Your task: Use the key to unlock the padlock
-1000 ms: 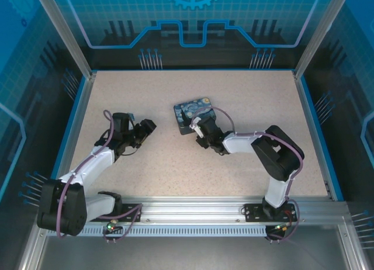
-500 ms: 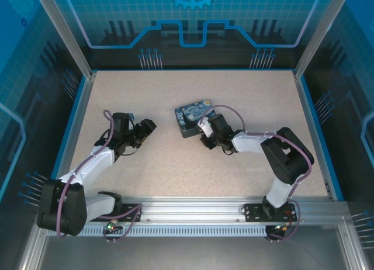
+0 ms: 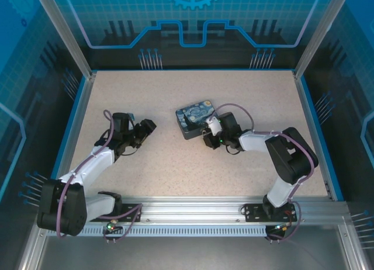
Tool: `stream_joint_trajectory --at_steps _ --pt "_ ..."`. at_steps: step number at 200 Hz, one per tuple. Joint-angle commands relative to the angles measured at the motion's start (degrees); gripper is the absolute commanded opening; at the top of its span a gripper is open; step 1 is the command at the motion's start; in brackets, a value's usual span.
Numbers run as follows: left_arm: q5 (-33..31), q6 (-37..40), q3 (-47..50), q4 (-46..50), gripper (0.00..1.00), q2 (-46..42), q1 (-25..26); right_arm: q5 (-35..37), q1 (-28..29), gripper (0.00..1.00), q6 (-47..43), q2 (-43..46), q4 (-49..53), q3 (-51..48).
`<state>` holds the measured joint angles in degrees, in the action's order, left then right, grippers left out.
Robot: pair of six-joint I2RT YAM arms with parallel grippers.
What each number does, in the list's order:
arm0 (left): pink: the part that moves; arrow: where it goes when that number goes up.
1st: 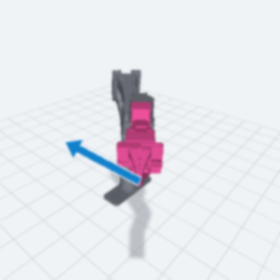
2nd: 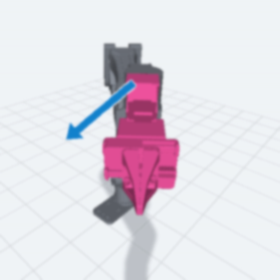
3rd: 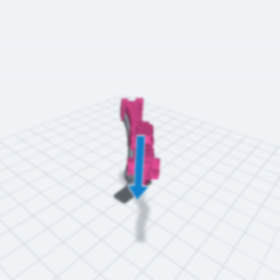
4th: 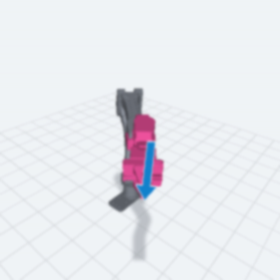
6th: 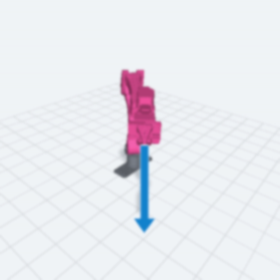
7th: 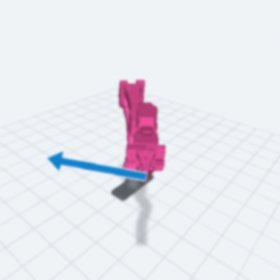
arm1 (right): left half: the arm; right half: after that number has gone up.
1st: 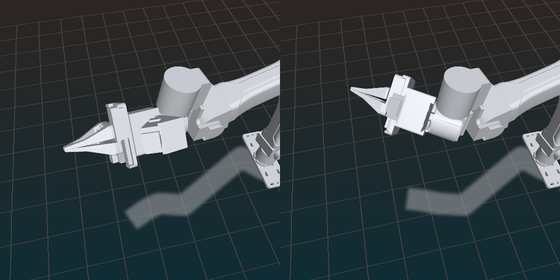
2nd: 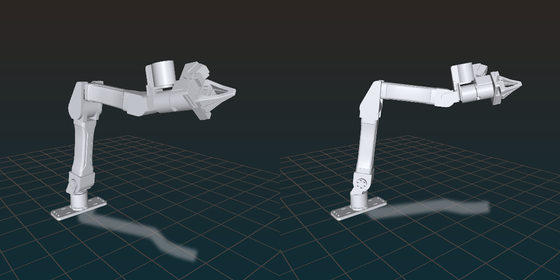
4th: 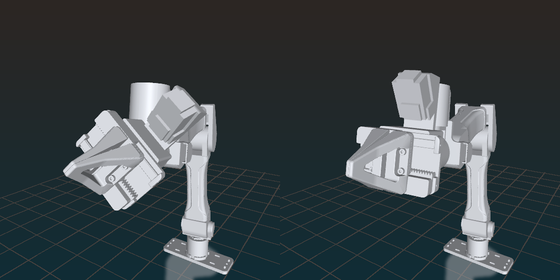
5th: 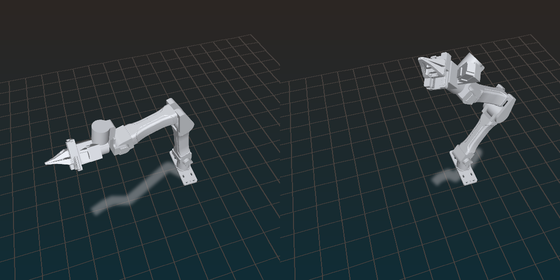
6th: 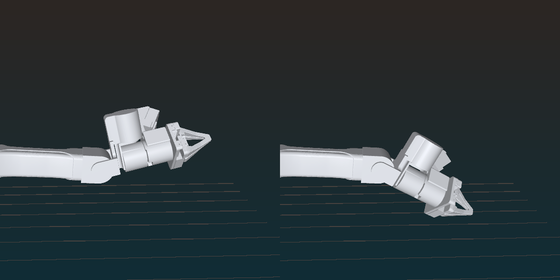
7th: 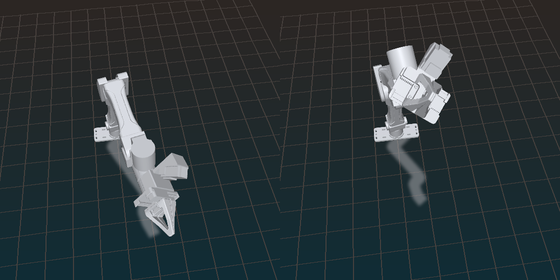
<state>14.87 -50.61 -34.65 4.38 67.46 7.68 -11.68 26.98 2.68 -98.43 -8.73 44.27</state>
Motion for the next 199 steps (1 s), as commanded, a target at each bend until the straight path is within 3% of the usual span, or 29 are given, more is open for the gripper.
stream_joint_trajectory --at_steps 1,154,199 --pt "1.4 0.7 -0.8 -0.5 0.74 -0.3 0.3 -9.8 -2.6 0.11 3.1 0.9 -1.9 -0.7" --pt "2.0 0.3 -1.0 -1.3 0.74 0.0 0.3 -26.1 -9.3 0.16 12.7 -5.8 -8.5 0.1" --pt "2.1 0.5 -1.5 -1.0 0.74 0.2 0.3 -29.2 -9.9 0.23 15.3 -8.1 -10.0 1.2"
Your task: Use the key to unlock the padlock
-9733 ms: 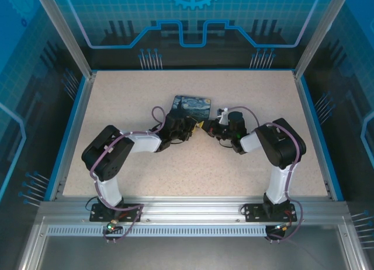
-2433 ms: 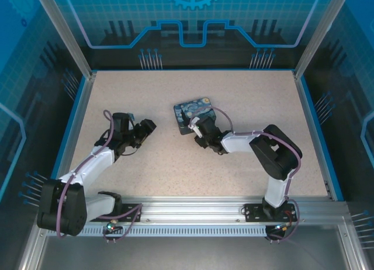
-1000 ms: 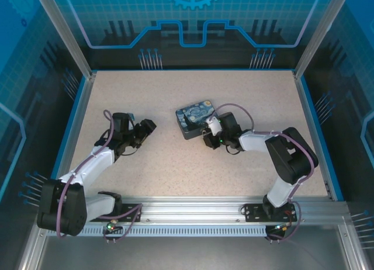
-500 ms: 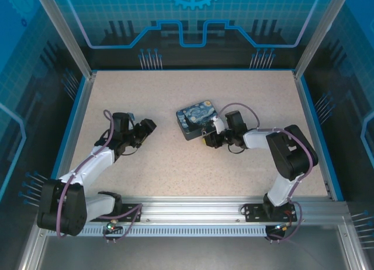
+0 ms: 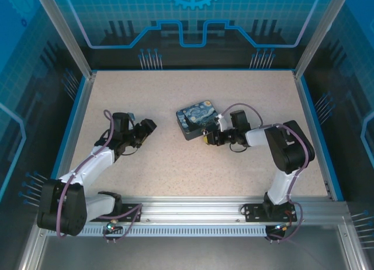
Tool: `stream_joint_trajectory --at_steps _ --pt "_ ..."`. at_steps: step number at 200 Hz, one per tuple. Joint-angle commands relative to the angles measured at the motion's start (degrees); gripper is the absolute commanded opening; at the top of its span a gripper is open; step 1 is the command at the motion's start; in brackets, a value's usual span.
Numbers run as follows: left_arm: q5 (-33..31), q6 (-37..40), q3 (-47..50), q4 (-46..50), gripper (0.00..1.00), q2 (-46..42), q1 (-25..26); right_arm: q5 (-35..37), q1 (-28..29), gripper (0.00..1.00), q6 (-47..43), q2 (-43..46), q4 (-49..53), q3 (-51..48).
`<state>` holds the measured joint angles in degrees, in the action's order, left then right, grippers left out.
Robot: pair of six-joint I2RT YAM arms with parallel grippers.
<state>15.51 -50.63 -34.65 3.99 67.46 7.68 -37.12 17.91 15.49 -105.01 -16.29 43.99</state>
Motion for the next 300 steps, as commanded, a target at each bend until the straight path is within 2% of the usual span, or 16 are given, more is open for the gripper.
stream_joint_trajectory --at_steps 1,43,88,105,130,150,172,190,212,300 --pt "1.4 0.6 -1.5 -0.6 0.74 0.2 0.3 -3.7 -0.9 0.23 2.5 -1.5 -2.4 1.4" --pt "1.4 0.7 -1.8 -0.1 0.75 0.1 0.3 5.1 -1.1 0.47 2.1 3.1 -2.2 -1.8" --pt "1.3 1.1 -2.2 0.3 0.75 0.1 0.3 18.8 0.8 0.61 -0.5 12.6 5.1 -4.2" --pt "1.0 1.4 -2.1 0.5 0.75 0.0 0.3 28.3 5.3 0.65 -3.7 16.7 10.4 -3.4" --pt "-0.1 2.1 -2.0 1.3 0.75 -0.4 0.3 41.4 12.7 0.65 -4.6 19.0 17.3 -0.4" --pt "-1.2 3.0 -1.9 2.6 0.75 -1.3 0.3 55.0 19.8 0.67 -3.5 17.3 24.6 4.4" --pt "-2.3 4.2 -1.9 4.3 0.77 -2.2 0.3 63.1 24.2 0.67 -1.3 12.4 31.7 11.1" --pt "-2.4 4.6 -1.8 4.7 0.78 -2.6 0.3 67.3 26.7 0.66 -0.6 8.0 35.4 15.6" --pt "-1.8 4.6 -1.8 4.7 0.79 -2.6 0.3 69.1 27.9 0.63 0.2 3.8 37.5 18.8" --pt "-1.5 4.0 -1.8 4.3 0.79 -2.3 0.3 68.5 28.2 0.49 0.0 -1.0 34.3 18.3"
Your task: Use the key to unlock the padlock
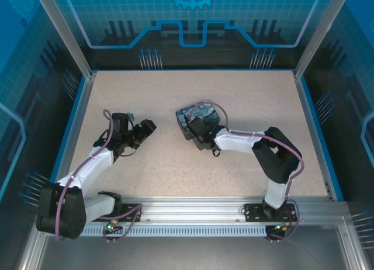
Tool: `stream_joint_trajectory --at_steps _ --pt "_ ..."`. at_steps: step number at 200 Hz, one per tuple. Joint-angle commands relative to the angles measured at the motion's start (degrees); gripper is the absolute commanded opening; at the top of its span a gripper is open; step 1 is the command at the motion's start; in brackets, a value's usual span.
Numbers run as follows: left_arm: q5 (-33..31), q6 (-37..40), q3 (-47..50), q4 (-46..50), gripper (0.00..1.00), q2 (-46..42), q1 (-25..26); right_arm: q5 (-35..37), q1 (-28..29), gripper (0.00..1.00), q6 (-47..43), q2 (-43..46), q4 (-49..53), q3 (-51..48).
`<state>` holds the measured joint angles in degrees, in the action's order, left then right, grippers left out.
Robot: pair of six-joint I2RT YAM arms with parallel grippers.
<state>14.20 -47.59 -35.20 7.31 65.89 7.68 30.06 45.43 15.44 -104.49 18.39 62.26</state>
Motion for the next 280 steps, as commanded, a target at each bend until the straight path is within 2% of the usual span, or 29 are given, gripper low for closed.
stream_joint_trajectory --at_steps 1,88,130,184,217,243,280 --pt "-0.2 0.9 -1.3 1.0 0.79 -0.7 0.3 1.3 0.7 0.49 0.0 -1.5 -0.4 0.1" --pt "-0.5 1.0 -1.4 1.6 0.79 -1.0 0.3 1.3 0.6 0.29 0.0 -1.6 -0.9 -1.3" --pt "-0.3 1.1 -1.4 1.7 0.79 -1.1 0.3 -0.9 0.0 0.22 0.4 0.0 -1.6 -3.2" --pt "-0.5 1.1 -1.4 2.0 0.79 -1.4 0.3 -6.0 -1.0 0.22 -0.3 2.5 -4.8 -7.0" --pt "-0.6 1.2 -1.5 2.1 0.79 -1.6 0.3 -5.9 -1.1 0.26 -0.5 2.7 -5.3 -7.7" --pt "-0.6 1.1 -1.5 2.1 0.79 -1.5 0.3 -5.6 -1.2 0.26 -0.5 3.4 -5.8 -8.4" --pt "-0.5 1.1 -1.5 1.9 0.79 -1.3 0.3 -6.5 -1.9 0.14 -0.5 4.5 -7.6 -9.6"
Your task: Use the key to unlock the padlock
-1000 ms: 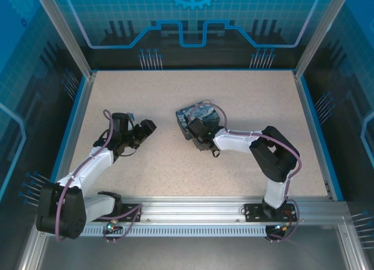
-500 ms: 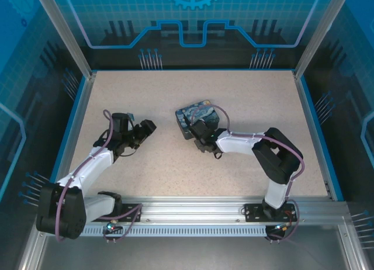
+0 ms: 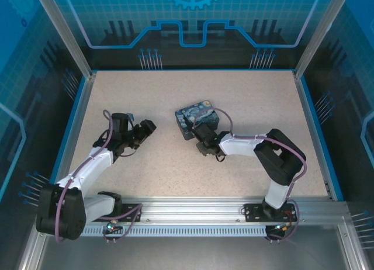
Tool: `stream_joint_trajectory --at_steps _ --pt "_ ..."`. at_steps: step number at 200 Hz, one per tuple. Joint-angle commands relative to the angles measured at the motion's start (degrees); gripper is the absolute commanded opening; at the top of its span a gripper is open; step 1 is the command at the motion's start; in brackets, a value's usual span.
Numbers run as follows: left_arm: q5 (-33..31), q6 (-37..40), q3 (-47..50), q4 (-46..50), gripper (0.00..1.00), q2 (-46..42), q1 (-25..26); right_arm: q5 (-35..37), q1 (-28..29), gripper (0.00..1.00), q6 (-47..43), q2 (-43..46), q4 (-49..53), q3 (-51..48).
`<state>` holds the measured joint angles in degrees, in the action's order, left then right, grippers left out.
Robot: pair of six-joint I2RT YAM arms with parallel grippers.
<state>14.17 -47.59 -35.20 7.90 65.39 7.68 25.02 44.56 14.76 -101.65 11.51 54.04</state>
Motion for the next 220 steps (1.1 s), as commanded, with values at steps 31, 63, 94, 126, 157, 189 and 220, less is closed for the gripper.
stream_joint_trajectory --at_steps 31,63,94,126,157,189,220 --pt "-0.5 1.1 -1.4 1.3 0.79 -0.7 0.3 -6.7 -3.5 0.02 0.2 4.0 -4.8 -3.3" --pt "-0.4 1.0 -1.6 1.3 0.79 -0.9 0.3 -23.5 -9.6 0.01 1.3 7.4 -14.6 -10.9" --pt "-0.5 1.2 -1.8 1.5 0.79 -0.9 0.3 -25.2 -11.7 0.03 1.9 8.4 -16.1 -13.5" --pt "-0.5 1.5 -2.2 1.6 0.79 -0.5 0.3 -21.4 -11.6 0.15 0.8 10.1 -14.2 -13.7" --pt "-0.4 1.6 -2.4 1.6 0.8 -0.5 0.3 -20.4 -12.2 0.25 0.8 11.4 -14.2 -14.3" --pt "-0.2 2.2 -2.7 1.7 0.79 -0.9 0.3 -21.9 -13.4 0.38 0.6 14.7 -15.7 -16.3" --pt "0.5 4.4 -3.9 1.9 0.8 -1.7 0.7 -34.7 -21.7 0.45 3.9 18.1 -22.2 -20.7"
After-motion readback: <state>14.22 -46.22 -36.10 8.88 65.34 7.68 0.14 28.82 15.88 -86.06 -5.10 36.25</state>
